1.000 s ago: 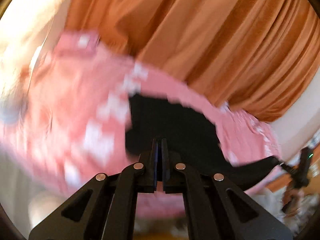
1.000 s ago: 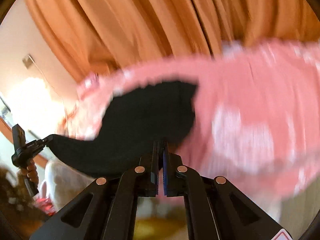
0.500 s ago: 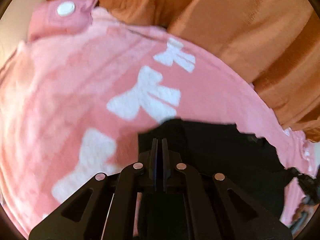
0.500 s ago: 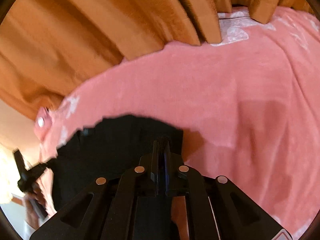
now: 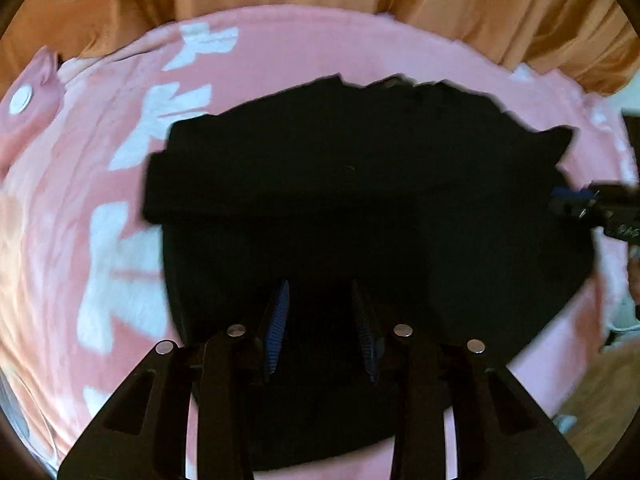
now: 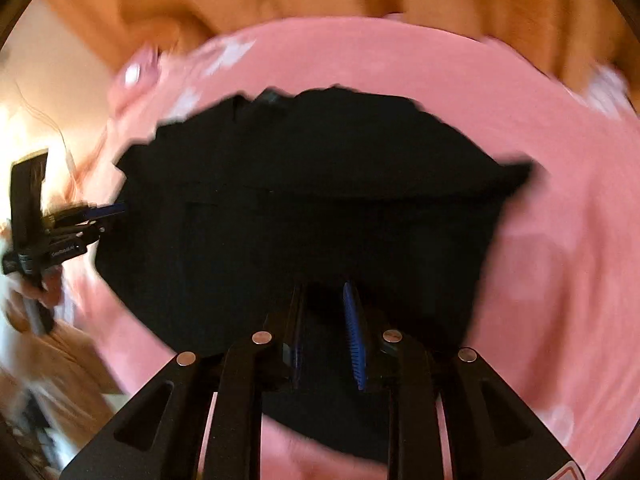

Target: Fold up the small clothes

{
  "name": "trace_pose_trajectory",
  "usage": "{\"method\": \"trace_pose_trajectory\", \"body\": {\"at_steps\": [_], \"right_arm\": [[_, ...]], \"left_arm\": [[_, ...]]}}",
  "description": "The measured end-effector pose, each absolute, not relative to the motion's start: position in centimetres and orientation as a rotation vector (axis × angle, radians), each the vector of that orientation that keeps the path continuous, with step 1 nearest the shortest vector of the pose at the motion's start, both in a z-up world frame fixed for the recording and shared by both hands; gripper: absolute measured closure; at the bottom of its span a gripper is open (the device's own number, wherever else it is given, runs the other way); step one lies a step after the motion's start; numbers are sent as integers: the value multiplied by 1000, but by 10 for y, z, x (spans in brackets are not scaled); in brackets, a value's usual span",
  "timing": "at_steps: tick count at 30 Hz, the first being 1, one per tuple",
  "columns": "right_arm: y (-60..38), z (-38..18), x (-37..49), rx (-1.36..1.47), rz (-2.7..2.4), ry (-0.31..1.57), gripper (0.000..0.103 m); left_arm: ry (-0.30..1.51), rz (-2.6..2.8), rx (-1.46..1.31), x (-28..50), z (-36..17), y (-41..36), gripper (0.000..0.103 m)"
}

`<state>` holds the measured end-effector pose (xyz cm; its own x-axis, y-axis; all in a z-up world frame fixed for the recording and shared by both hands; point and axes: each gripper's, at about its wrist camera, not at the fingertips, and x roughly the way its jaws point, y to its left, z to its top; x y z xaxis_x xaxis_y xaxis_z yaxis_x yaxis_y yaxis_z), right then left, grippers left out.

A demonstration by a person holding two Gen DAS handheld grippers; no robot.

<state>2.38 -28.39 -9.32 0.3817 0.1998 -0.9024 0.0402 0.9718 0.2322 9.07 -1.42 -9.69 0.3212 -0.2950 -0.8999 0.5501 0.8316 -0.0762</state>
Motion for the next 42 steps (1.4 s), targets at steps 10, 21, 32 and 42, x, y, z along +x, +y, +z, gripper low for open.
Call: {"method": "trace_pose_trajectory", "body": {"at_steps": [10,21,32,42], "right_arm": [[-363,-50,14,517,-279,865,64],[-330,-119,-80,585,-153,1202,46],[-327,-90,-101,395,-141,1118,101],[-332,-66,-69,389,-178,1026,58]], "left_arm": [[907,-207,-280,148,-50,85,48],[1154,-371,-173,45,-116,98,41],[1188,-411,-165,24,-106,110,100],[1017,-428,-199,46,-56,97,72]]}}
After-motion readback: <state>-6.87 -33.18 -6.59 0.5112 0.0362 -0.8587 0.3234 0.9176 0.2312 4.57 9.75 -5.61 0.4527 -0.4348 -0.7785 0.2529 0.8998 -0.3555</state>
